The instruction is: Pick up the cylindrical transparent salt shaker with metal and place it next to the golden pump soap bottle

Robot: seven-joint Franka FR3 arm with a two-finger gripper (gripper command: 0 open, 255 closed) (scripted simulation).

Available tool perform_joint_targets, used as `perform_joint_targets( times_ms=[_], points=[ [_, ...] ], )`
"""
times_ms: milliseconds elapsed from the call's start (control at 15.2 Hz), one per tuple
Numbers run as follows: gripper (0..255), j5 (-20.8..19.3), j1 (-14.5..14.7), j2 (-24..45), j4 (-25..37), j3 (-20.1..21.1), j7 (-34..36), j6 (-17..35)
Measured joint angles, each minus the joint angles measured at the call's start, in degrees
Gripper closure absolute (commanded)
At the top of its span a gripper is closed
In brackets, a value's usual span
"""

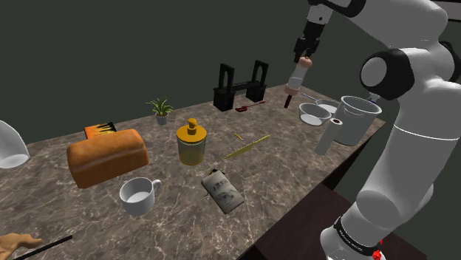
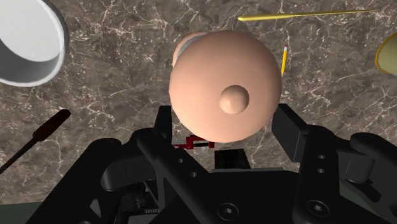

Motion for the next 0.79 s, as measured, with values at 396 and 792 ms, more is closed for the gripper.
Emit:
perform_joint_targets(
  times_ms=[396, 792],
  points=[
    [255, -3.86, 6.92, -8.27, -10.82, 3.37, 8.72, 3.42],
    [255, -5.85, 11.84, -12.89, -16.47, 7.29, 17.16, 4.88]
  ],
)
